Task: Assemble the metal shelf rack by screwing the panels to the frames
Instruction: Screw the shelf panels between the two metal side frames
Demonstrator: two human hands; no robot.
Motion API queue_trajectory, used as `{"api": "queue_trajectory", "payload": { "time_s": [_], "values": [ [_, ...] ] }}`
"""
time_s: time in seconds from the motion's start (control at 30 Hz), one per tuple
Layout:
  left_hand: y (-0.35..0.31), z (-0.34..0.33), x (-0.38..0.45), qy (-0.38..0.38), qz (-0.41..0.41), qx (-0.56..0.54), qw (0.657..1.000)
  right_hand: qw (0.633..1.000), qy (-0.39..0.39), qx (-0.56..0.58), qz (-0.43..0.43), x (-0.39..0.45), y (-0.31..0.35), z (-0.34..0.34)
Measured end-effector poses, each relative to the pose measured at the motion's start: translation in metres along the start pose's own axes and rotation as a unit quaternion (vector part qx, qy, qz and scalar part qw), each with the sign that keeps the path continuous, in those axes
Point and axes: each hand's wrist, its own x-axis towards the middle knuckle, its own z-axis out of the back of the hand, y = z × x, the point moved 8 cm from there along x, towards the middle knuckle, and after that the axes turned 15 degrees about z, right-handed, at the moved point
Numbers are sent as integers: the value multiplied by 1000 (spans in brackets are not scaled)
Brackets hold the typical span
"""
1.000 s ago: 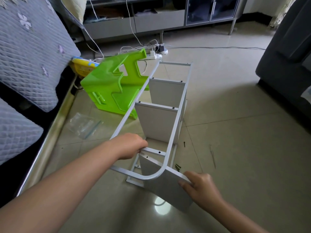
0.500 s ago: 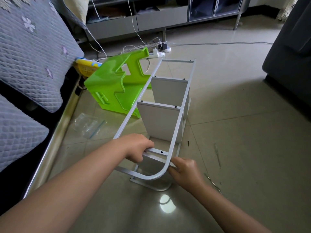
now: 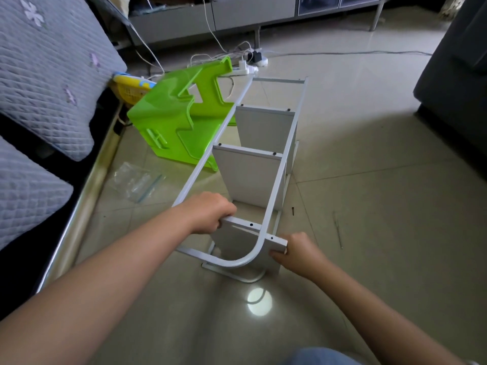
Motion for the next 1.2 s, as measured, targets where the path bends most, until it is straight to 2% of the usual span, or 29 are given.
{"api": "queue_trajectory", "payload": {
  "time_s": [0.2,0.43,0.63,0.87,1.03,1.2],
  "values": [
    [7,-3,-5,-17,-1,-17,1000,998,18,41,-34,4,-2,-4],
    [16,2,-6,-32,11,-1,999,998,-22,53,2,15,7,-4],
    [18,3,-5,-45,13,8,999,999,-10,40,10,23,12,-9],
    [25,-4,-3,-27,15,4,999,999,-13,39,-5,25,13,-13],
    [28,-11,-1,-23,21,-40,999,999,-9,31,-8,27,12,-12],
    [13,-27,-2,20,-31,-180,983,999,-10,33,-4,28,13,-13]
  ]
}}
